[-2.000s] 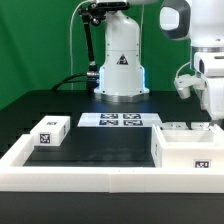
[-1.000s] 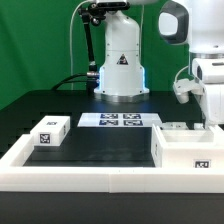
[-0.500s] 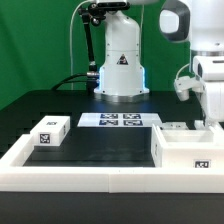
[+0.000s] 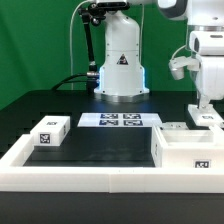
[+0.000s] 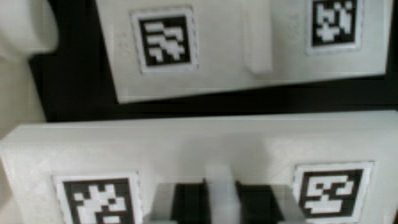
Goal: Assemble cabinet
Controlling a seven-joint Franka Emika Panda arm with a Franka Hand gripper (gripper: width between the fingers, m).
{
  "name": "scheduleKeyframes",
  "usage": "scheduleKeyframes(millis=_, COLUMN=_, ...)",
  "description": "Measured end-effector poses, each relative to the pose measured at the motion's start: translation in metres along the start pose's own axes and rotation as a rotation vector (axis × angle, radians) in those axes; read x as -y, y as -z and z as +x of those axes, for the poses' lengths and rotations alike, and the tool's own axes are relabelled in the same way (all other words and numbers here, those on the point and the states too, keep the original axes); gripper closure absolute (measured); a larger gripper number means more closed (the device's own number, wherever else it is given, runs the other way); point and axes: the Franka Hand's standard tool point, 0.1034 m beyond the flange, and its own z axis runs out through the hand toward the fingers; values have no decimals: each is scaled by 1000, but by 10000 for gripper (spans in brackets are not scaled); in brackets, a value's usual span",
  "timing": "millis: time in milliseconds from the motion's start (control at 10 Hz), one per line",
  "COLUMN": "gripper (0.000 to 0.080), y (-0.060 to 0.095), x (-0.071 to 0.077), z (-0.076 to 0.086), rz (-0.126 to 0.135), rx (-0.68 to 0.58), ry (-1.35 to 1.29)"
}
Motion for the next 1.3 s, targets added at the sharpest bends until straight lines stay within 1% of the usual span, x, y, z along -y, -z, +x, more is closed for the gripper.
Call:
scheduleKeyframes(millis=100, gripper=731, y=5, x=-6, z=-13, rz=-1, rx=5, ry=-2)
scheduleKeyframes(millis=200, gripper=731, y=3, x=-4, z=-10, rz=2, rx=3, ry=-6)
scheduleKeyframes(millis=400, gripper=731, y=2, x=-4, z=-11, rz=4, rx=3, ry=-7)
scheduleKeyframes(millis=600, gripper=731, y=1, x=-9, z=-12, rz=3, rx=0, ry=-11)
scheduleKeyframes(millis=900, gripper=731, y=2, x=-12, z=-11, rz=1, rx=-1, ry=-12)
scheduleKeyframes(millis=1000, gripper=731, y=2, x=-13, z=-11, rz=7, rx=2, ry=-12)
scheduleKeyframes(millis=1100, gripper=731, y=0, x=-17, z=-11, rz=9, rx=-2, ry=-16)
scheduleKeyframes(millis=1300, gripper=730, y=-1, x=-17, z=-11, rz=9, rx=-3, ry=-18)
